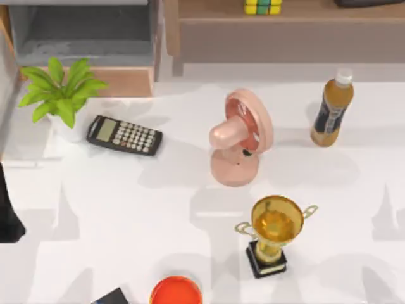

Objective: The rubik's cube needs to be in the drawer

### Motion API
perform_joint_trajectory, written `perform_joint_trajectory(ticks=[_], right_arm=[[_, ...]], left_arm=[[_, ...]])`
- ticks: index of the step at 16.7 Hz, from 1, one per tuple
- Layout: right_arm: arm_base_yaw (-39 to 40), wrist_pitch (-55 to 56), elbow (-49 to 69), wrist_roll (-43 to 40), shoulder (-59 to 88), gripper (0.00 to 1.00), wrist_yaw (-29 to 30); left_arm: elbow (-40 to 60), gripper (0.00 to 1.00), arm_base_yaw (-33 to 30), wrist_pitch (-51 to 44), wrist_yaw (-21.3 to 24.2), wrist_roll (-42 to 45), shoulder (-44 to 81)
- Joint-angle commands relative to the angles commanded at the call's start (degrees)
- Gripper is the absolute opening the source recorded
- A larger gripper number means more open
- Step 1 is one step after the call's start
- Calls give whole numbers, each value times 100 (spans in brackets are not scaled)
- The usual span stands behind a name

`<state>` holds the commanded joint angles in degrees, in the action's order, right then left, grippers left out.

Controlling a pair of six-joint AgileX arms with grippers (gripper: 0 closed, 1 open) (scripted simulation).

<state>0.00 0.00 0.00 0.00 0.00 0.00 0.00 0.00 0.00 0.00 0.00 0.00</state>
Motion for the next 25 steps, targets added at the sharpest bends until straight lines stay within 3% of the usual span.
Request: perform_joint_trajectory(ticks=[4, 9, 25], right_arm=[[0, 0, 0, 0, 0, 100, 0], [0, 0, 0, 0, 0, 100, 0], [0, 0, 0, 0, 0, 100, 0]], left_arm=[[152, 100, -74, 72, -72, 1, 172], [1331, 100, -662, 634, -630, 12, 1652], [7838, 100, -4020, 3727, -3677, 73, 11480]])
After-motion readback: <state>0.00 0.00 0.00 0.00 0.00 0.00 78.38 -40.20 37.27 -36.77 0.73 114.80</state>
